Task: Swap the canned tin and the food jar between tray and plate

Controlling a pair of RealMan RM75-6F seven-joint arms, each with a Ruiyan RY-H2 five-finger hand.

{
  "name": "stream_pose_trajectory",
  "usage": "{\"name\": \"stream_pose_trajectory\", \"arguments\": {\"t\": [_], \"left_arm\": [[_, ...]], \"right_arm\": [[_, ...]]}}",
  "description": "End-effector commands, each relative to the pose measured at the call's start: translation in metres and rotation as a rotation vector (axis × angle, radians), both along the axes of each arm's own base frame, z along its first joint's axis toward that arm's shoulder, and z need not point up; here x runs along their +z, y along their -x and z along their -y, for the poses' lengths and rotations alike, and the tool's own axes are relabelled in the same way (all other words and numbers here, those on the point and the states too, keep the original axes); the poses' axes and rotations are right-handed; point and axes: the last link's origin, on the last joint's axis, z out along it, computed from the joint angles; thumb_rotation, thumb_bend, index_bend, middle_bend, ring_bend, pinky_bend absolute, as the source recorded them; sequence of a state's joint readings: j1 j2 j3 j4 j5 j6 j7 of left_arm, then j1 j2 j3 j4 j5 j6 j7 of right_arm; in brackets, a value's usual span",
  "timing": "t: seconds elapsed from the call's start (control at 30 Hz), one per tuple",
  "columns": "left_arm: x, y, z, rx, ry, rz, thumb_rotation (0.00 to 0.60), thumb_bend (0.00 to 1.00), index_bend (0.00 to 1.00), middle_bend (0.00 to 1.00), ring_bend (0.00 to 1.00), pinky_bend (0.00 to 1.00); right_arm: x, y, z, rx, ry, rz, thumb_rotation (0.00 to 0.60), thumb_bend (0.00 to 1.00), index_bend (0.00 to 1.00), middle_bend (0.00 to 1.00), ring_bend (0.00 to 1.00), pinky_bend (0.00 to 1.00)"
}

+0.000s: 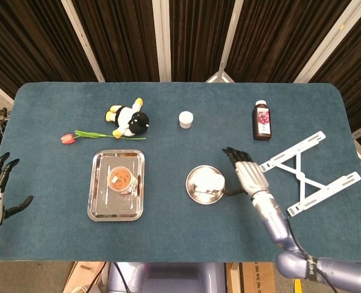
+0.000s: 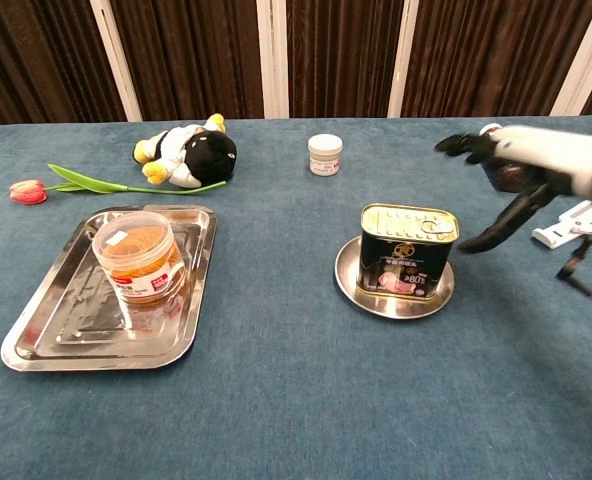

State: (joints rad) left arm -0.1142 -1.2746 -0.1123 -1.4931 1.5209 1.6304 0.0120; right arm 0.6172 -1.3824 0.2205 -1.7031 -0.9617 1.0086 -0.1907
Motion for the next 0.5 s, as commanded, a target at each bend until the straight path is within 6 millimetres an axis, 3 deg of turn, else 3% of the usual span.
{"name": "stream_pose_trajectory", "arguments": {"t": [0.03,0.27,0.33,0.5], "left_arm": [[-0.001,0.001,0.002,0.017,0.022,-0.011,0.600,0.21,0.17,0.06,0.01,0.15],[0.001,-0.001,0.012,0.097,0.061,-0.023,0.600,0.21,0.17,0.03,0.00,0.13],[0.004,-0.001,0.020,0.126,0.058,-0.034,0.600,0.21,0.16,0.02,0.00,0.11],[0.005,-0.003,0.030,0.159,0.067,-0.060,0.600,0.21,0.15,0.01,0.00,0.10]], "right_arm": [[0.036,0.024,-0.019,-0.003,0.079,-0.059,0.600,0.00,0.00,0.00,0.00,0.00],[0.073,0.096,-0.076,-0.016,0.196,-0.210,0.600,0.00,0.00,0.00,0.00,0.00],[0.088,0.127,-0.099,-0.003,0.272,-0.338,0.600,0.00,0.00,0.00,0.00,0.00],[0.097,0.141,-0.112,0.056,0.317,-0.394,0.600,0.00,0.00,0.00,0.00,0.00]]}}
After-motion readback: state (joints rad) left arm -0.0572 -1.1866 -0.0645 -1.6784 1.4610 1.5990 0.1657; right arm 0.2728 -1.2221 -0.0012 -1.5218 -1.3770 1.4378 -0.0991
